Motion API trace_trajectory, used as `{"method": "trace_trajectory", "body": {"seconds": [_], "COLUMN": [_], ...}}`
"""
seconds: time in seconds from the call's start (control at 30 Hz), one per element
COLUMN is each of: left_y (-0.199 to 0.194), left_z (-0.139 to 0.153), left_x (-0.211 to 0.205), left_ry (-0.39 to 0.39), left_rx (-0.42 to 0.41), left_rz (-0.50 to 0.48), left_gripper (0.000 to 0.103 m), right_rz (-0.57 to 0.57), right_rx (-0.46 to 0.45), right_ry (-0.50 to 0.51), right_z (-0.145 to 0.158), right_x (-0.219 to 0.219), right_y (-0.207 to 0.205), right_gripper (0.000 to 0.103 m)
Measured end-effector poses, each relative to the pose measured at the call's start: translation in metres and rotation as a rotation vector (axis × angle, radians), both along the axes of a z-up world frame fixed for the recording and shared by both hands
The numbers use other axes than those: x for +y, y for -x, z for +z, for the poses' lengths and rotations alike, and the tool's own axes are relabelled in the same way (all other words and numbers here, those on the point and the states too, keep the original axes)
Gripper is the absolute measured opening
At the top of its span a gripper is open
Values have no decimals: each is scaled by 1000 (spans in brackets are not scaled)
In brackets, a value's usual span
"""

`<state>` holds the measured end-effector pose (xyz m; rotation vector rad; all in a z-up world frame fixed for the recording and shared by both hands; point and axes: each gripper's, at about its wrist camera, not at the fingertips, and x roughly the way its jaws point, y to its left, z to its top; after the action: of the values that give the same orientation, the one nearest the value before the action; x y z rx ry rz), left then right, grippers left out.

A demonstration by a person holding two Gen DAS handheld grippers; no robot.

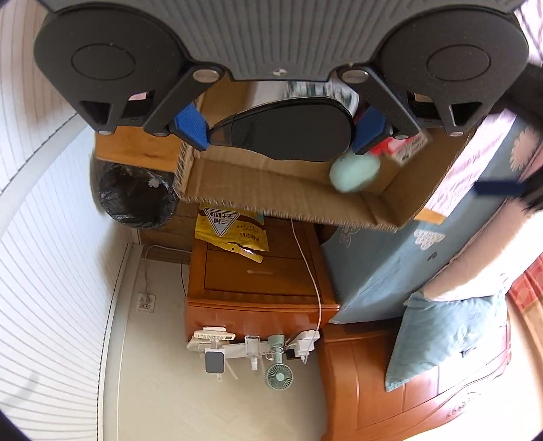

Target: Organize rigid objects

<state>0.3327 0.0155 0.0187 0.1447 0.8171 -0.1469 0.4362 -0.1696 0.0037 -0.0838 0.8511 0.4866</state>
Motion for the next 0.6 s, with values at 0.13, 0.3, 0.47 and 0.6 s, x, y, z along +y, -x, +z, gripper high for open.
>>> {"method": "trace_trajectory", "body": {"seconds": [0.13,0.3,0.47,0.6], "left_y": [12,23,39,59], "left_z": [2,4,13,22], "left_x": [1,2,2,-1], "left_ry": [-24,-29,12,24], "left_rx": [-3,-12,-31,-58], "left_rz": [-1,-8,-11,13], "left_gripper": [100,100,100,100], "right_rz": [-25,-46,-73,-119], "right_rx": [37,49,53,46], "right_ry": [25,-7,-27,-9], "right_z": [-12,-12,5,21], "right_x": [17,17,7,-2], "right_y": [-13,-6,19,54], "right_gripper": [93,103,103,103]}}
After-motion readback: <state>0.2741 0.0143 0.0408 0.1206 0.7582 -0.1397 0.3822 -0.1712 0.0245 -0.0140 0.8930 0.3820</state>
